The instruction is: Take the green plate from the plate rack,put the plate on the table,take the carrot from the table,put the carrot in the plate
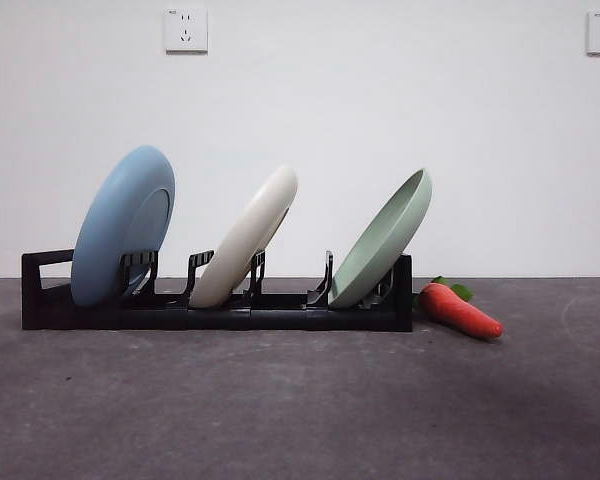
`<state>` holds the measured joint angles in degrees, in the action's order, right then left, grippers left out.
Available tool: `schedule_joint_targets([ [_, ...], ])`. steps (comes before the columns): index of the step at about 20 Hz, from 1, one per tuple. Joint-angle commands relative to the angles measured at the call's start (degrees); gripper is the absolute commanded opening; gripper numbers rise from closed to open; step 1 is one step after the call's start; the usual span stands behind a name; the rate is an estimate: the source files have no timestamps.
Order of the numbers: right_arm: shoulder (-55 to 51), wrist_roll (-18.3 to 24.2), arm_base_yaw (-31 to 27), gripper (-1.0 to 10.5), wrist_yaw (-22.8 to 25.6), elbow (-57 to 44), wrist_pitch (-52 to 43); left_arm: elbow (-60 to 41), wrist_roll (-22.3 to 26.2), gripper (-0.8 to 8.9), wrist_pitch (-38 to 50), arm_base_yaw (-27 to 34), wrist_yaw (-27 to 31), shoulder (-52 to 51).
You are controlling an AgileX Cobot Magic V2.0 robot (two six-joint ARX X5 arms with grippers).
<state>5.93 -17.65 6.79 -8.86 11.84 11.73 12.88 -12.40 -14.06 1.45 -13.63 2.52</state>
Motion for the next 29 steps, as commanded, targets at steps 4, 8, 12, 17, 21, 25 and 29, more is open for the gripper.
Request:
schedule_joint_targets([
  [4, 8.87, 1.95, 0.11, -0.1, -4.48, 12.02, 10.01, 9.05, -0.94, -0.06, -6.99, 0.13, -6.01, 6.19],
  [8, 16.22, 7.32, 0.13, -0.1, -7.37, 22.36, 20.37, 15.89, 2.03, -0.06, -12.13, 0.13, -10.60, 11.26],
  [12, 23.10, 12.48, 0.15, -0.1, -7.74, 32.24, 30.86, 22.64, 5.84, -0.06, -18.43, 0.13, -14.38, 15.87],
  [17, 29.27, 17.57, 0.15, -0.1, -7.74, 41.35, 41.99, 30.01, 11.76, -0.07, -27.89, 0.13, -17.09, 19.93],
  [21, 32.35, 20.35, 0.15, -0.1, -7.74, 45.99, 49.99, 36.50, 17.25, -0.07, -36.98, 0.13, -17.18, 22.32],
  [25, 32.54, 21.24, 0.15, -0.1, -7.74, 46.36, 51.80, 39.87, 18.67, -0.07, -41.40, 0.13, -17.09, 23.08],
  [29, 32.59, 21.16, 0.13, 1.5, -7.67, 46.36, 51.74, 39.89, 17.97, 1.82, -42.23, 0.13, -16.83, 23.21],
])
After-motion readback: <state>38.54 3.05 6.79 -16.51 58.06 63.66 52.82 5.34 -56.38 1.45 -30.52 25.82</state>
